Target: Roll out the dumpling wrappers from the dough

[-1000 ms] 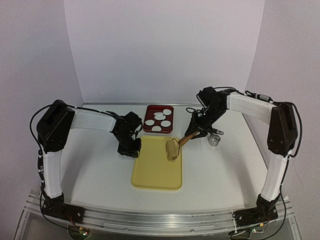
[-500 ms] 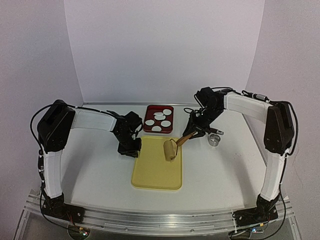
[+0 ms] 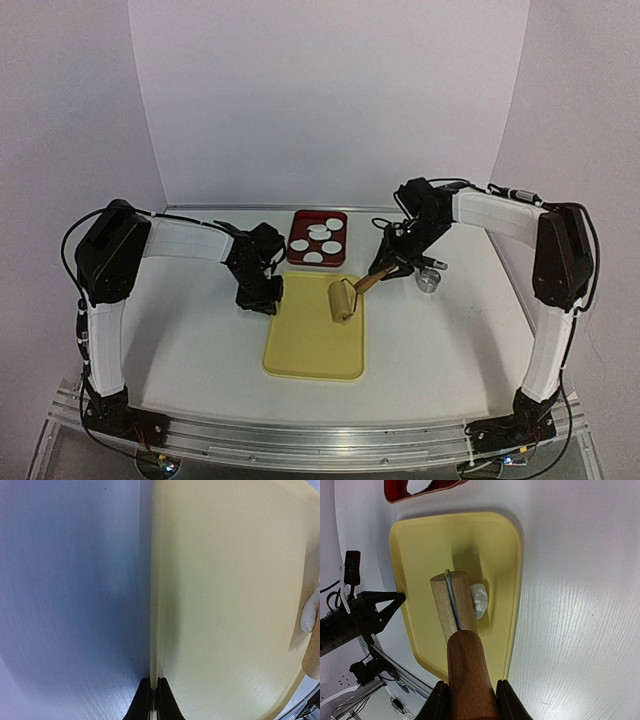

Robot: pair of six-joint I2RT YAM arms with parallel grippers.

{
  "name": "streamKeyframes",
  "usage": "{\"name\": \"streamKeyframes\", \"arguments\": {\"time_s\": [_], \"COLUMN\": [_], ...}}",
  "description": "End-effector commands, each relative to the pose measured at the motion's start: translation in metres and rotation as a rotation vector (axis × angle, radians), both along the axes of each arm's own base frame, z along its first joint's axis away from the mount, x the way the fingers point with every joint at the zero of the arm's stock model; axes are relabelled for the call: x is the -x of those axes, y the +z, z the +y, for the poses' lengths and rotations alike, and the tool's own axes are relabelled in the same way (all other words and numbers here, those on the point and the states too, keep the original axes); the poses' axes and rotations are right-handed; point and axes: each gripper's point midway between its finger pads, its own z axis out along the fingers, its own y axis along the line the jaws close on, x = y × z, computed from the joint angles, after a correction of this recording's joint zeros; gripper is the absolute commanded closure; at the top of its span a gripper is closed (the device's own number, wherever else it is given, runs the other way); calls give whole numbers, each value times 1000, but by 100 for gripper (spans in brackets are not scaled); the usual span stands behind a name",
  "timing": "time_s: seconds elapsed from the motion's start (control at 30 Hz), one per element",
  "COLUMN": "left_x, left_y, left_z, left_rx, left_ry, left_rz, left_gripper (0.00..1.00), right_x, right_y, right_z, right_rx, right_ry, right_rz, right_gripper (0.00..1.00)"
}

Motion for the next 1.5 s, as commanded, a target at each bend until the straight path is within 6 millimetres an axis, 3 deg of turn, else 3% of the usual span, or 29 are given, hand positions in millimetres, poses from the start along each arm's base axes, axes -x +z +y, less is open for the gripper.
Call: {"name": "streamKeyframes", "arguments": {"time_s": [0.0,0.47,0.73,0.97,1.47], "left_x": [-6,-4,-4,0,-1], "left_y": [-5,-5,-3,-5,-2], "left_z": [3,5,4,8,5], "left_rx": [-29,-27,-15,-17,0], "left_ry": [16,18,27,29,11], "left_rz": [-19,-20,-28,-25,-32], "left_gripper": [100,100,100,100,100], "right_x": [35,39,59,54,71], "right_y": [-79,-98,-120,-114,-147], "right_z": [-115,-127,-144,-155,-168], "right_rx": [546,588,660,670,783], "right_ry": [-68,-81,-92,-124,-89], "right_rz": [169,207,281,262,323], "right_gripper": [100,100,100,100,100]}}
